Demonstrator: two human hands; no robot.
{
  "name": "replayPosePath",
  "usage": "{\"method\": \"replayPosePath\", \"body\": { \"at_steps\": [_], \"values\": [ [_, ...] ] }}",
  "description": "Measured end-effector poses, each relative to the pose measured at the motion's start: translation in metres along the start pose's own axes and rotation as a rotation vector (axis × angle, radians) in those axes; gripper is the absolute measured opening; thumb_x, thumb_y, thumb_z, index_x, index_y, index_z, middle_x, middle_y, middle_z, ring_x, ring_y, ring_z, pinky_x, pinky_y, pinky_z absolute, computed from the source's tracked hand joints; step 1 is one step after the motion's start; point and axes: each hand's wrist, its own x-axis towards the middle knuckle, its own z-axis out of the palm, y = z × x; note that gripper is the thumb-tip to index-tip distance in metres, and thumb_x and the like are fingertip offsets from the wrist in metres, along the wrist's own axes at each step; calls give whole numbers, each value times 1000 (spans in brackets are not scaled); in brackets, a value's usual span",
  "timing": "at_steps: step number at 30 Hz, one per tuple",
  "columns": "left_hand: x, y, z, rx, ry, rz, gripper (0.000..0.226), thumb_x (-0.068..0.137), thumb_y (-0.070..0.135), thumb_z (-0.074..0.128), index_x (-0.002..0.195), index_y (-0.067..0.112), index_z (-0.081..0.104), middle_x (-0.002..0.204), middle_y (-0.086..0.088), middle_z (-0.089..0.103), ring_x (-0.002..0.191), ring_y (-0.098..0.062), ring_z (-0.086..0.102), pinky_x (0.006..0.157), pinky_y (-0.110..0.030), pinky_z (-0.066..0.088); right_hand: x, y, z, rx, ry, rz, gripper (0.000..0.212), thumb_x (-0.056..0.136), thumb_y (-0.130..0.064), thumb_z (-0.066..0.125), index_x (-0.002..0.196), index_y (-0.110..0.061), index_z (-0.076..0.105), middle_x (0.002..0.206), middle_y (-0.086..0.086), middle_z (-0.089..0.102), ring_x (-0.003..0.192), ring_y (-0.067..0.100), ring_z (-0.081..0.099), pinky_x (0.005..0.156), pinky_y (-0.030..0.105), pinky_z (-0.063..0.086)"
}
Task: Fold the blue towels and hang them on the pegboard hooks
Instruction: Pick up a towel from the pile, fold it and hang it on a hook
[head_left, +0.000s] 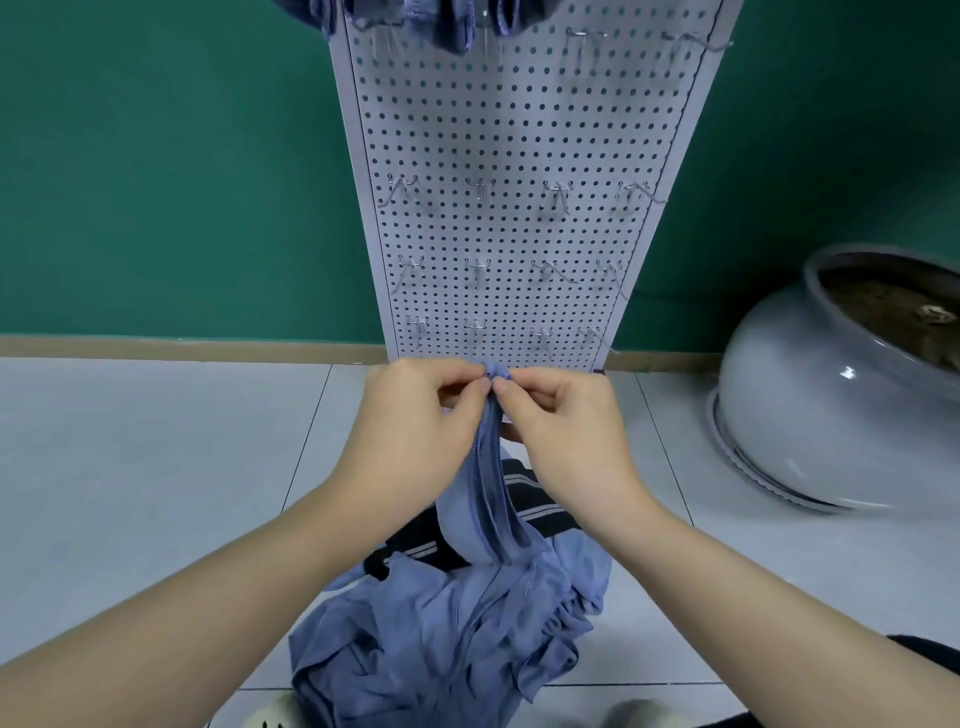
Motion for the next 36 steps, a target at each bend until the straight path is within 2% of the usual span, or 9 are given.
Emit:
{"method": "replayPosePath", "body": {
  "at_steps": [5, 12, 17, 21, 24, 26, 29, 32, 36],
  "values": [
    [-1, 0, 4, -157, -1, -31, 33, 99, -7, 55, 111, 13, 79, 100, 3, 78, 86, -8, 76, 65, -28, 64, 2, -5, -6, -11, 9, -40, 23, 103, -10, 60, 100, -17, 81, 87, -2, 81, 89, 14, 78, 91, 45, 61],
    [3, 3, 0, -147, 78, 130, 19, 87, 3, 78, 90, 22, 80, 84, 7, 74, 79, -10, 70, 60, -25, 58, 3, -12, -10, 18, -23, -95, 25, 105, -15, 57, 98, -15, 81, 90, 9, 80, 93, 33, 74, 93, 55, 58],
    [9, -2, -7, 54, 113, 222, 22, 85, 18, 80, 89, 35, 66, 96, 14, 62, 96, -5, 60, 76, -17, 45, -2, -17, -10, 62, -104, -101, 15, 99, -17, 68, 94, -10, 80, 84, -2, 79, 80, 6, 70, 82, 29, 56],
    [16, -1, -21, 56, -161, 154, 37, 86, 32, 80, 119, 28, 63, 108, 16, 69, 110, 2, 62, 95, -19, 46, 5, -20, -16, -12, -111, -153, 24, 101, -19, 65, 88, -4, 78, 84, 17, 76, 77, 14, 63, 74, 44, 53],
    [25, -7, -37, 126, -466, 34, 22, 87, 31, 82, 99, 16, 71, 85, 4, 70, 79, -5, 62, 73, -35, 51, 8, -25, -20, -23, -70, -216, 23, 103, -16, 61, 87, -10, 77, 79, 4, 75, 74, 6, 62, 70, 30, 52],
    [29, -17, -45, 241, -556, -7, 24, 87, 28, 82, 87, 9, 68, 75, -6, 64, 66, -8, 52, 62, -31, 44, 13, -20, -23, -72, 17, -277, 28, 106, -18, 57, 81, -11, 70, 69, -4, 62, 67, 5, 51, 65, 24, 44],
    [31, -20, -51, 196, -498, -9, 23, 89, 22, 80, 84, 2, 68, 72, -8, 67, 62, -5, 58, 62, -18, 46, 23, -7, -28, -147, 223, -380, 36, 109, -21, 50, 73, -20, 52, 62, -12, 42, 63, 5, 38, 61, 24, 35],
    [31, -13, -51, 21, -370, 44, 4, 93, 13, 73, 94, 10, 76, 75, 6, 71, 66, -2, 58, 67, -18, 50, 30, -1, -32, -167, 351, -409, 30, 109, -19, 45, 80, -22, 50, 67, -6, 45, 66, 6, 40, 65, 28, 37],
    [30, -6, -47, -107, -249, 93, 20, 102, 12, 60, 115, 17, 75, 104, 2, 79, 87, -7, 68, 82, -22, 56, 33, -10, -37, -136, 384, -449, 27, 109, -15, 46, 82, -14, 51, 70, -2, 47, 67, 2, 39, 65, 19, 36]
  ]
}}
